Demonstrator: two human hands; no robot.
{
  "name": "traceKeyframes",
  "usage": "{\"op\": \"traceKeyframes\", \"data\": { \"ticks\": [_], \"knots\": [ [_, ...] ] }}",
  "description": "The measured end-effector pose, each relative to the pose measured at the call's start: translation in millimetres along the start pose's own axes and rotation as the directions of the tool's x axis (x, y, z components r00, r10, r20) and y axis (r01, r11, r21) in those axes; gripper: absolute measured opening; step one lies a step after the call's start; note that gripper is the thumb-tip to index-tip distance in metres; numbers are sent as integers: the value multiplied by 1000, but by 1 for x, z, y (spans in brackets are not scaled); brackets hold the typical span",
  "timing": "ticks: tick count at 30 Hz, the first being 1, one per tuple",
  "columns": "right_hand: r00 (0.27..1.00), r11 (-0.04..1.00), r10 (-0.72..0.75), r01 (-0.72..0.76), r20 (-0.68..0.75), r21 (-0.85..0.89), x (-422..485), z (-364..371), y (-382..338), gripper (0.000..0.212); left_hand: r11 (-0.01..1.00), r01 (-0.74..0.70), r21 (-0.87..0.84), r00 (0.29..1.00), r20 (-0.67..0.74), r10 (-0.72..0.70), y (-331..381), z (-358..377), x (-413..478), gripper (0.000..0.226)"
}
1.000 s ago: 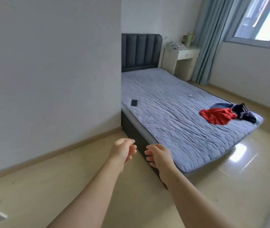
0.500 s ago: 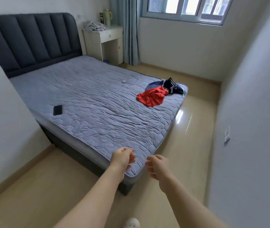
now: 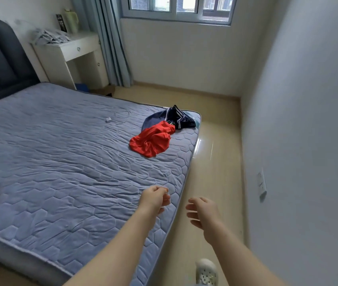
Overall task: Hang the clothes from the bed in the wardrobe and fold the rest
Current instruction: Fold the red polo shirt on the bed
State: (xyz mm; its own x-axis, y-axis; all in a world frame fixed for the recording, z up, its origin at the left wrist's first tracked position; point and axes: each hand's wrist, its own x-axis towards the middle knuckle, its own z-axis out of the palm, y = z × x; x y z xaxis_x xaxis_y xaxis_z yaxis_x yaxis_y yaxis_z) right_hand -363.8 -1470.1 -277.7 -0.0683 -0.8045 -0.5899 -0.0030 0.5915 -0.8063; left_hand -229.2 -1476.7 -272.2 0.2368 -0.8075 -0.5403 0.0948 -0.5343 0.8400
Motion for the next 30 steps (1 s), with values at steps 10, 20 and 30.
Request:
{"op": "traceKeyframes", "data": {
  "ticks": [10, 20, 30],
  "knots": [
    [997, 998, 59, -58, 50, -29, 206, -58, -125, 20, 999, 43, 29, 996, -76, -41, 109, 121, 177, 21],
    [975, 976, 109, -68, 191, -209, 388, -49, -246, 13, 995, 91, -47, 979, -179, -98, 195, 171, 354, 20],
    [954, 925, 234, -159, 187, -346, 581, 0, -339, 8, 966, 214, -143, 937, -249, -244, 273, 178, 553, 19]
  ]
}}
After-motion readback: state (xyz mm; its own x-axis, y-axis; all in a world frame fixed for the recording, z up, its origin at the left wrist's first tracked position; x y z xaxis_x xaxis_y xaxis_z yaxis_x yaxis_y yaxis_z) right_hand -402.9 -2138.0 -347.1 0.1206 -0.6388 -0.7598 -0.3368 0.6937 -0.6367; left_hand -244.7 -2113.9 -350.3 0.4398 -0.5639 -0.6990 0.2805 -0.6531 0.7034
